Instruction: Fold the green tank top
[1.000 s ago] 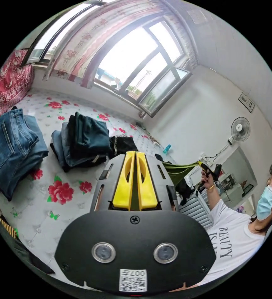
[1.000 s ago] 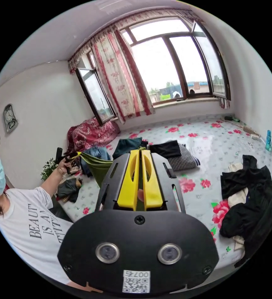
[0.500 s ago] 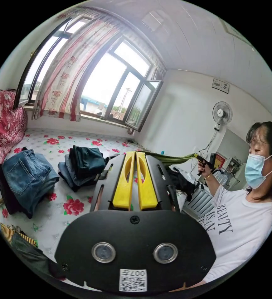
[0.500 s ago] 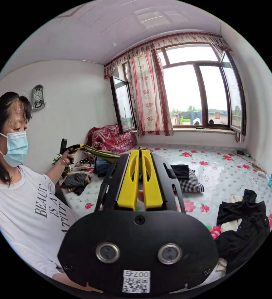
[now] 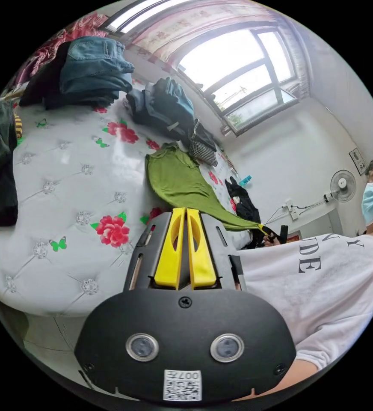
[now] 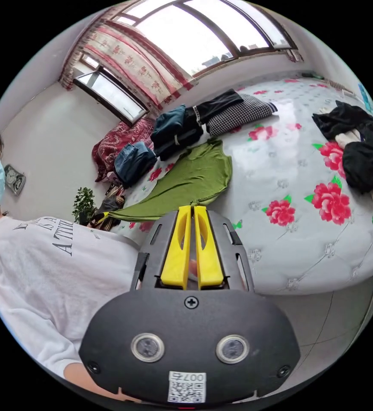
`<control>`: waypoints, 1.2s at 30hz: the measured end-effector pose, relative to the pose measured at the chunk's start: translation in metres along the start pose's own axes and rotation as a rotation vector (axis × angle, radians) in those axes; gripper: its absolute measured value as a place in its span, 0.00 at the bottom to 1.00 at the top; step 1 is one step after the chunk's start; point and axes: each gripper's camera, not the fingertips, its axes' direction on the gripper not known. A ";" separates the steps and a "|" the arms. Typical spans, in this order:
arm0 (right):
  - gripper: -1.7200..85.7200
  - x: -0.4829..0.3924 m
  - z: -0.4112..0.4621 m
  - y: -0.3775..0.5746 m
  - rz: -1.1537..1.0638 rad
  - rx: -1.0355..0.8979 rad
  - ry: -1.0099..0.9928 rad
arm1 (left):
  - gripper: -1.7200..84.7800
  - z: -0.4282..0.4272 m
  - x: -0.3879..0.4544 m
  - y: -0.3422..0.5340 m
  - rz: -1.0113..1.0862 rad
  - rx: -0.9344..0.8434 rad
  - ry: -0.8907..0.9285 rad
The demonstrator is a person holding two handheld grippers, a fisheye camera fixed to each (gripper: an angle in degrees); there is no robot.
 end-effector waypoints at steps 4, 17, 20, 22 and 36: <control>0.02 0.020 0.014 0.015 0.059 -0.047 -0.020 | 0.01 0.009 -0.016 0.006 -0.052 -0.051 0.012; 0.02 0.070 0.057 -0.104 0.055 -0.039 -0.063 | 0.01 0.069 -0.039 -0.141 -0.039 -0.060 -0.023; 0.02 0.093 0.093 -0.144 0.126 -0.017 -0.040 | 0.02 0.105 -0.064 -0.180 -0.152 -0.058 -0.055; 0.03 0.106 0.115 -0.158 0.173 0.003 -0.018 | 0.04 0.126 -0.078 -0.194 -0.213 -0.068 -0.106; 0.05 0.130 0.172 -0.090 0.185 -0.227 0.128 | 0.14 0.177 -0.061 -0.129 -0.065 -0.386 -0.220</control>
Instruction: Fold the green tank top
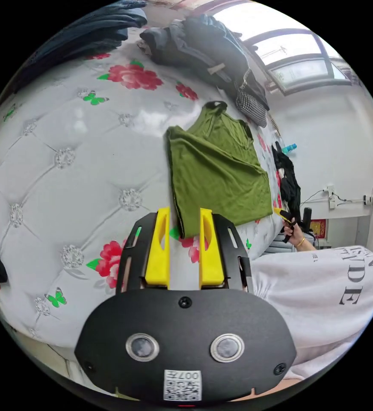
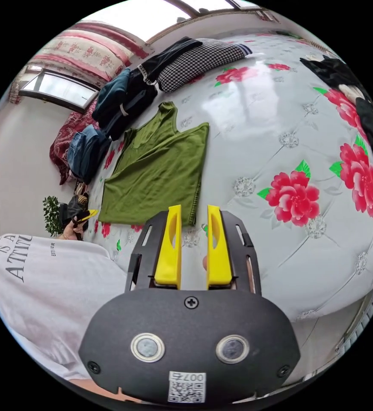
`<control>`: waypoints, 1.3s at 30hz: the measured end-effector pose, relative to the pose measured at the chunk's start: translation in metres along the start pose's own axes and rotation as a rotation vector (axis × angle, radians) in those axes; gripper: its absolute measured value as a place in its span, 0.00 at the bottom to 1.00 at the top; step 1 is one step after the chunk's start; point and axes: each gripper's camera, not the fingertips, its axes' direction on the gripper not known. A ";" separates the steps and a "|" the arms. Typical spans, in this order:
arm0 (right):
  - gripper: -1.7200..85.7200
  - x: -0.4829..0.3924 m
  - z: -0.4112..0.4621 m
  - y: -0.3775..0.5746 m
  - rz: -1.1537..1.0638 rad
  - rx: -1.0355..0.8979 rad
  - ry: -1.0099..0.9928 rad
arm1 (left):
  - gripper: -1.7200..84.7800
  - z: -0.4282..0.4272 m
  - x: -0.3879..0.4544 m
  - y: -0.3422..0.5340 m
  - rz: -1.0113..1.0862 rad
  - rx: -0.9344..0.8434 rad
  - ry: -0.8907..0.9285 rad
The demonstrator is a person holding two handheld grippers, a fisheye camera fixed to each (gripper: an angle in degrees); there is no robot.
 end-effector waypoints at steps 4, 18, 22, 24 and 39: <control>0.04 -0.019 0.021 -0.005 -0.044 -0.068 0.084 | 0.06 0.024 0.028 0.001 0.058 -0.040 -0.196; 0.02 -0.115 -0.189 -0.046 -0.292 0.263 -0.192 | 0.01 -0.170 0.050 -0.048 0.198 0.142 0.313; 0.02 -0.173 -0.240 -0.056 -0.410 0.263 -0.138 | 0.01 -0.240 0.079 -0.069 0.318 0.156 0.251; 0.02 -0.187 -0.271 -0.050 -0.445 0.357 -0.160 | 0.01 -0.269 0.084 -0.073 0.353 0.179 0.253; 0.02 -0.166 -0.231 -0.128 -0.357 0.171 -0.205 | 0.01 -0.267 0.054 -0.109 0.172 0.151 0.334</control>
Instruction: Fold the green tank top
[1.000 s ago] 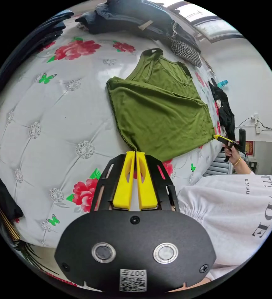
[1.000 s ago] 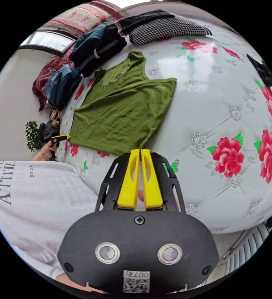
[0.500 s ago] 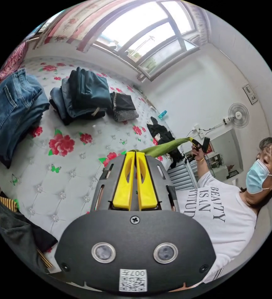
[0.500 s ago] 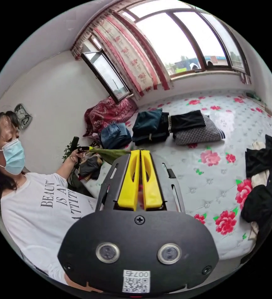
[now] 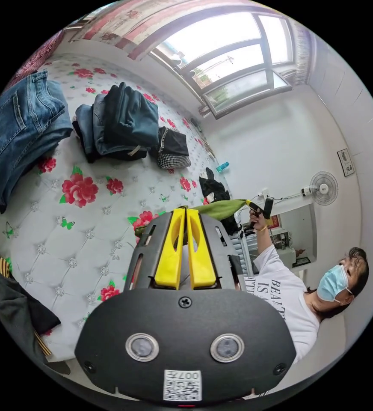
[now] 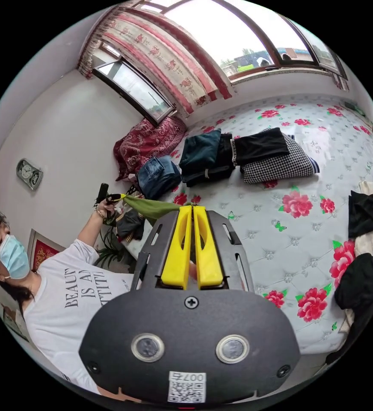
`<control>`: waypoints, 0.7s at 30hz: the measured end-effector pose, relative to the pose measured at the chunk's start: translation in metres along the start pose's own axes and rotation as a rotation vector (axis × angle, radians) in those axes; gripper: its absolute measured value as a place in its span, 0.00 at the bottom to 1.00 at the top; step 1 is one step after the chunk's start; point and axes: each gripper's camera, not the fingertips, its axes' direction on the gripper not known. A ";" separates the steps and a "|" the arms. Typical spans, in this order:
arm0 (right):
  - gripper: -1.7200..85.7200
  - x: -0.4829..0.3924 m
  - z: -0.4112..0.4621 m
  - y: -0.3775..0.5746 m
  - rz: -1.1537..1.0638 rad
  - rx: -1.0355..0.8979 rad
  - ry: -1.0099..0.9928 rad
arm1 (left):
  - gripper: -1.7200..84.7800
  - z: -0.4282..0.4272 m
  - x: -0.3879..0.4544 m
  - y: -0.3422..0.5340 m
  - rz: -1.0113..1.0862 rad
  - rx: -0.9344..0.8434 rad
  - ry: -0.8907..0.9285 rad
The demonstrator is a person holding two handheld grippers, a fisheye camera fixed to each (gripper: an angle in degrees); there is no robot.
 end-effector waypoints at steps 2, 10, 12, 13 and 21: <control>0.02 0.001 -0.008 -0.017 -0.022 0.069 -0.019 | 0.01 -0.010 0.008 -0.014 0.009 0.059 0.014; 0.02 -0.016 -0.024 -0.006 -0.259 0.145 -0.030 | 0.01 -0.028 0.055 0.008 0.221 0.143 -0.080; 0.02 -0.010 -0.006 0.012 -0.282 0.080 0.021 | 0.01 -0.008 0.044 0.029 0.221 0.088 -0.122; 0.02 -0.002 0.013 0.026 -0.285 0.022 0.063 | 0.01 0.011 0.028 0.044 0.195 0.040 -0.146; 0.02 0.122 0.197 0.157 0.018 -0.402 0.140 | 0.01 0.187 -0.167 0.187 -0.260 -0.273 -0.211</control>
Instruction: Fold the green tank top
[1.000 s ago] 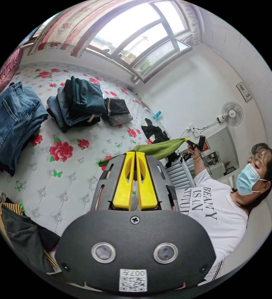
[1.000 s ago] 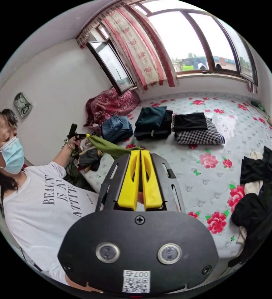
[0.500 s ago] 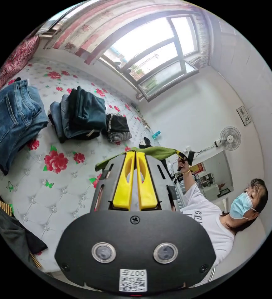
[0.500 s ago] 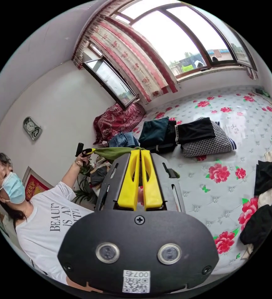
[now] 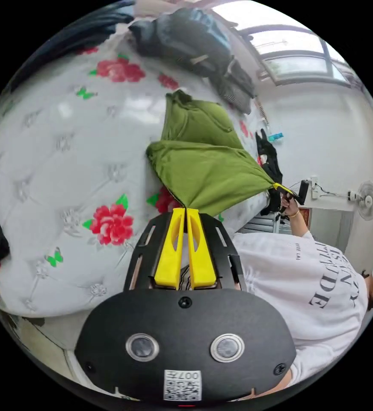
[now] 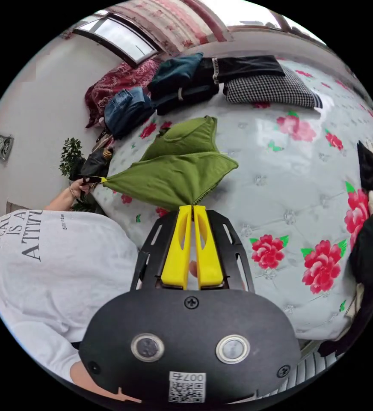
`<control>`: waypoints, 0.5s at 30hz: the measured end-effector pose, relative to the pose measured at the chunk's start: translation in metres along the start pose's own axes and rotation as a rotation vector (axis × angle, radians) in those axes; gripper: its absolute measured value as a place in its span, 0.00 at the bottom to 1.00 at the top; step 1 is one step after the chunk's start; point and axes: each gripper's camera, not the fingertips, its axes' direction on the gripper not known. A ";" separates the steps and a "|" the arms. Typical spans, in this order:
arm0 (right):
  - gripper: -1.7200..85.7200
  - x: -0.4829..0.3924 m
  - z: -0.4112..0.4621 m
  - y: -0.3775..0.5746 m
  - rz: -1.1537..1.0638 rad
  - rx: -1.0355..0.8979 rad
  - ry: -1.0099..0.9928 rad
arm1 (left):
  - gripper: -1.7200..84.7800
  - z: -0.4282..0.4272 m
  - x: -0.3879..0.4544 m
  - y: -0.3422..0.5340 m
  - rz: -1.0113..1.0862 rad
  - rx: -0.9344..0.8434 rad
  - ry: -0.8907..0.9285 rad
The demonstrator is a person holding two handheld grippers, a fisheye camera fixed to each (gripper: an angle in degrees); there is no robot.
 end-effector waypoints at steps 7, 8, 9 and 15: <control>0.02 0.030 0.086 0.049 0.149 -0.155 -0.045 | 0.01 0.070 -0.052 0.070 -0.085 -0.056 0.033; 0.02 0.034 0.089 0.051 0.171 -0.169 -0.047 | 0.02 0.071 -0.057 0.076 -0.094 -0.064 0.020; 0.02 0.036 0.089 0.051 0.180 -0.174 -0.030 | 0.02 0.069 -0.059 0.078 -0.095 -0.064 0.010; 0.04 0.013 0.066 0.011 0.068 -0.046 0.177 | 0.06 0.034 -0.061 0.068 -0.065 0.008 -0.200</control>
